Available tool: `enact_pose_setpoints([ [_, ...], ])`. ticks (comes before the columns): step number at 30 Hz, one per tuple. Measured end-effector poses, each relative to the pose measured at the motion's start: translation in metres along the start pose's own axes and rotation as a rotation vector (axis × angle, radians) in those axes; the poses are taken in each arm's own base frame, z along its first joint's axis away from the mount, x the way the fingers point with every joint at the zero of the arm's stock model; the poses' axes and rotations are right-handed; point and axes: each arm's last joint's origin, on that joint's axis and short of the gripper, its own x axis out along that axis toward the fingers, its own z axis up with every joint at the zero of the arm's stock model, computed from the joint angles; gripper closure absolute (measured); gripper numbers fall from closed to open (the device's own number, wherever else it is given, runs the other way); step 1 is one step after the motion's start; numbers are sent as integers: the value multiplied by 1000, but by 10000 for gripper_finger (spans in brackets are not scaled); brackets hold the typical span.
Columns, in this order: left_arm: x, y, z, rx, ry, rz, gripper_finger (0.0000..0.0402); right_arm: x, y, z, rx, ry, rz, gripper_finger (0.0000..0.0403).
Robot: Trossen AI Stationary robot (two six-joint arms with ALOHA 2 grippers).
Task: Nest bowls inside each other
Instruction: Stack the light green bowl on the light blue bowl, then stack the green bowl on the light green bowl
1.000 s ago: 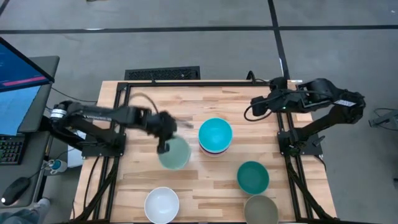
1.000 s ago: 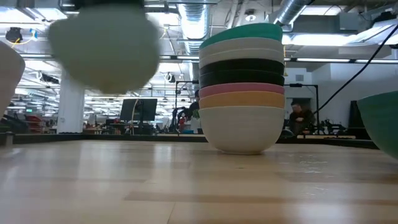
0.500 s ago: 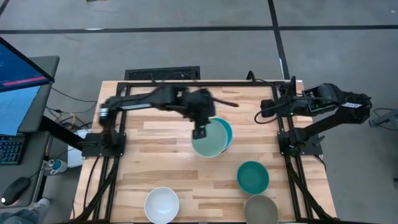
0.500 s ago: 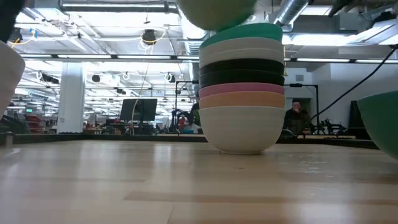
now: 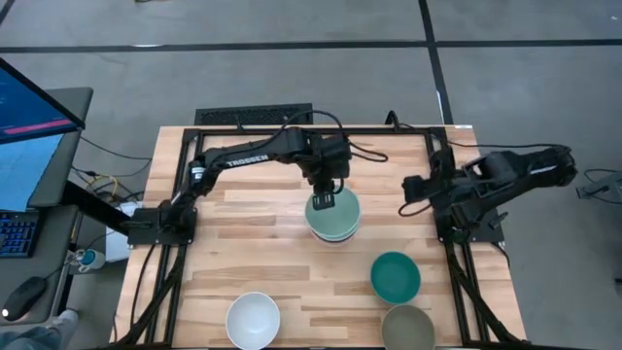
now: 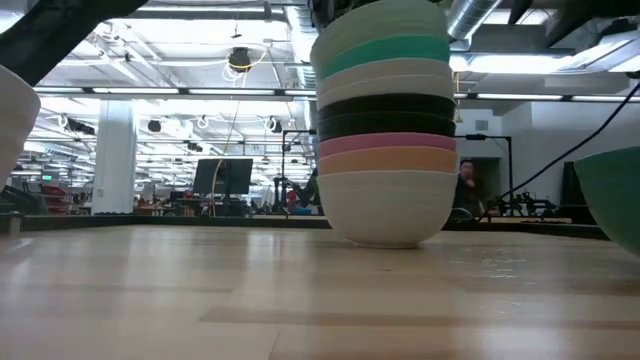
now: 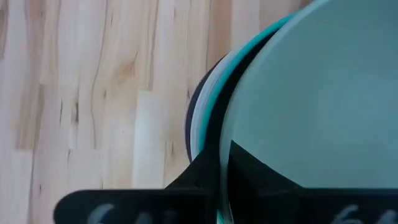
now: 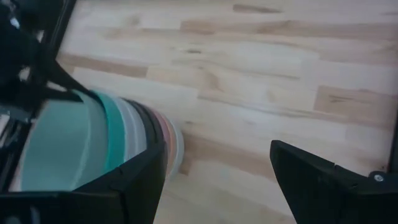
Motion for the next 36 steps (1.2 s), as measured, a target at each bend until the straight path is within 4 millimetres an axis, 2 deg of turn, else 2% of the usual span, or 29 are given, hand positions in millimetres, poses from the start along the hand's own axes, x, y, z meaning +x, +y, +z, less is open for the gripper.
enact_pose_setpoints([
  [3,-9,-3,5,24,-55,26,384,9,1,-9,-21,9,1,97],
  [6,-29,-10,9,64,-165,35,357,18,0,-15,-11,21,2,97],
  [12,-60,-22,6,93,-237,35,294,29,-5,-24,28,90,12,97],
  [17,-104,-40,-13,170,-256,31,258,36,-4,-37,16,246,40,97],
  [24,-149,-84,-52,254,-191,5,244,63,-3,-82,-35,422,-112,97],
  [29,-149,-111,-70,255,-179,108,244,69,4,-116,-67,488,-213,97],
  [32,-142,-121,-82,230,-197,143,244,69,5,-140,-80,524,-278,97],
  [36,-127,-129,-100,190,-235,142,244,73,11,-174,-49,542,-283,97],
])
